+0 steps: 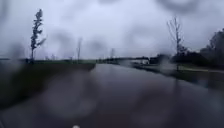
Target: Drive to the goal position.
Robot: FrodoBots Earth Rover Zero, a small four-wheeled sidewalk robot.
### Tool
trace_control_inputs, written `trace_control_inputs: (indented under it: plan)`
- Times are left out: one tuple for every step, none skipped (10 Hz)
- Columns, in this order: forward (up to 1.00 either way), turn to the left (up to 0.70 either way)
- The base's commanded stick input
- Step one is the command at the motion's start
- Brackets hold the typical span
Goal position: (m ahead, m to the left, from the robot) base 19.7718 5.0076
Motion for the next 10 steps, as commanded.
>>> trace_control_inputs:
  plan:
    - [0.70, 0.00]
    - [0.70, 0.00]
    - [0.70, 0.00]
    - [0.70, 0.00]
    - [0.70, 0.00]
    - [0.70, 0.00]
    - [0.70, 0.00]
    - [0.70, 0.00]
    - [0.70, 0.00]
    - [0.70, 0.00]
